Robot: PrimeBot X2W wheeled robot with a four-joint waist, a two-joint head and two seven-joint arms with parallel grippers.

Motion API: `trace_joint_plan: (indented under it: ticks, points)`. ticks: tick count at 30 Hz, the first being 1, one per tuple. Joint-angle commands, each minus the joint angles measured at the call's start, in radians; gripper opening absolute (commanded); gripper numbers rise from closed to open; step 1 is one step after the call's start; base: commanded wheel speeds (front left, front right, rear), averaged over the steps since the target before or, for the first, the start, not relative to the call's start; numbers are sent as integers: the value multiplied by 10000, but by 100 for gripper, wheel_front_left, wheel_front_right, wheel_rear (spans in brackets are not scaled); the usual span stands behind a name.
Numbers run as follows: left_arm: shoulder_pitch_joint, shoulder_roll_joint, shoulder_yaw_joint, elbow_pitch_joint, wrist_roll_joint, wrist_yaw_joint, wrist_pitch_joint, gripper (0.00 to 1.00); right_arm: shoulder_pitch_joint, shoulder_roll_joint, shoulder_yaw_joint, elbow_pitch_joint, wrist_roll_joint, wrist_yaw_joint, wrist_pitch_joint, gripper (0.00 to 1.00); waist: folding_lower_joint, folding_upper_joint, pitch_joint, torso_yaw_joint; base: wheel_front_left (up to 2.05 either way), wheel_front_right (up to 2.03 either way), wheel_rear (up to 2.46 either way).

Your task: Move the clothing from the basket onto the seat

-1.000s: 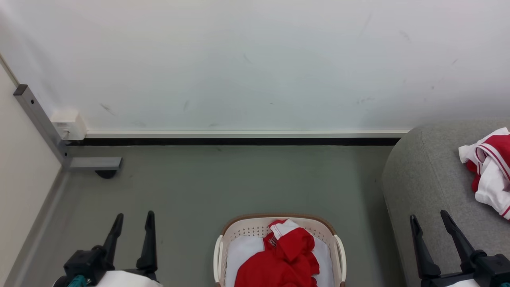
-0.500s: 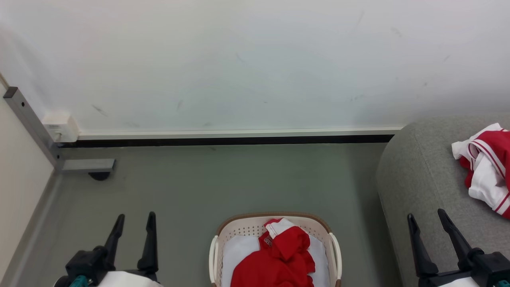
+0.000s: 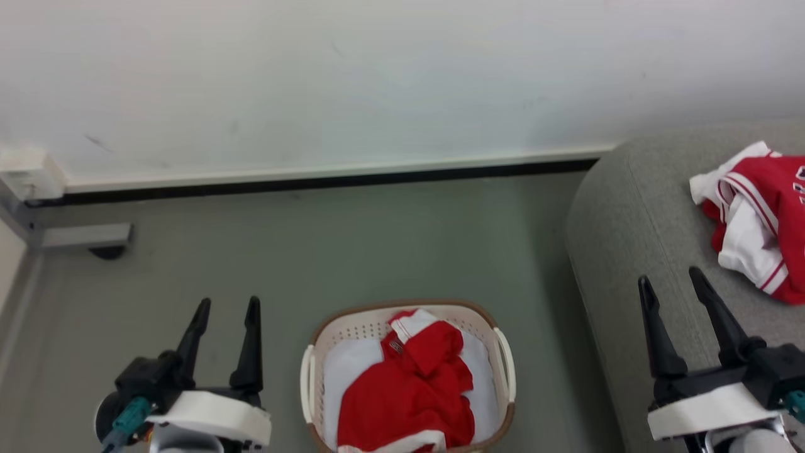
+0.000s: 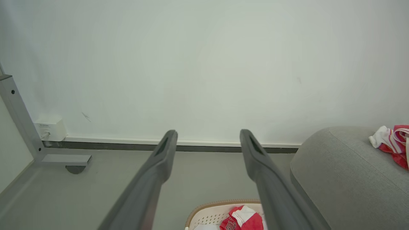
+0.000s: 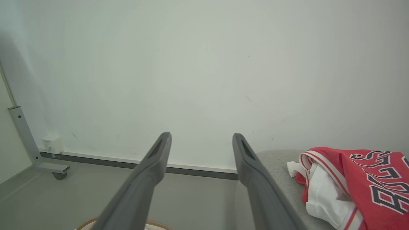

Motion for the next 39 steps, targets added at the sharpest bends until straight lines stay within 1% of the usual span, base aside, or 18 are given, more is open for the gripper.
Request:
trace_joint_plan:
  ticks: [1,9,17,23,33,39]
  points:
    - [-241,65,-50,30,75,-31,-5,100,-279,93,51,-47,-48,-26,7,100,-1,-1,603,-406,0,0,0]
    - [-1355,396,-660,576,88,-72,-5,100,-1336,338,137,-363,-277,-26,8,100,-1,-1,1753,-978,0,0,0]
    - [-2672,1095,-1823,1925,-356,-68,129,100,-2167,741,-221,-1333,-255,-26,8,100,-1,-1,2986,-1559,0,0,0]
    - [-3756,1585,-2749,2933,-552,-67,848,100,-2490,941,-575,-2169,-345,-26,8,100,-1,-1,4064,-1965,0,0,0]
    - [-5269,2159,-4445,4130,-989,-67,2080,100,-3109,1028,-821,-3566,635,-26,8,100,-1,-1,5790,-2778,0,0,0]
    - [-6052,2741,-5169,4912,-1493,-67,2724,100,-3344,1030,-898,-4139,1191,-26,8,100,-1,-1,6636,-3296,0,0,0]
